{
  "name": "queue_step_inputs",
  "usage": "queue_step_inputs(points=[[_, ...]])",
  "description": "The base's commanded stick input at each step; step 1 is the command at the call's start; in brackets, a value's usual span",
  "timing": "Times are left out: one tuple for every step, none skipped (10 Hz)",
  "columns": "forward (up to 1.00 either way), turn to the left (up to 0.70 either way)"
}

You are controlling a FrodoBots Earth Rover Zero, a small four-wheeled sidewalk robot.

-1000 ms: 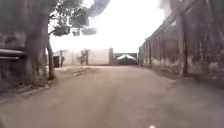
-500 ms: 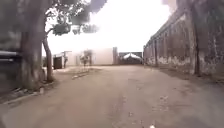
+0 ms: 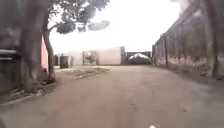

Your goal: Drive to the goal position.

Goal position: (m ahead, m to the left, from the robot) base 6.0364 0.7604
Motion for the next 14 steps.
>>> queue_step_inputs(points=[[0.70,0.00],[0.70,0.00],[0.70,0.02],[0.70,0.09],[0.70,-0.35],[0.70,-0.33],[0.70,0.01],[0.70,0.04],[0.70,0.02],[0.70,0.03],[0.70,0.03],[0.70,0.02],[0.70,0.02],[0.70,0.02]])
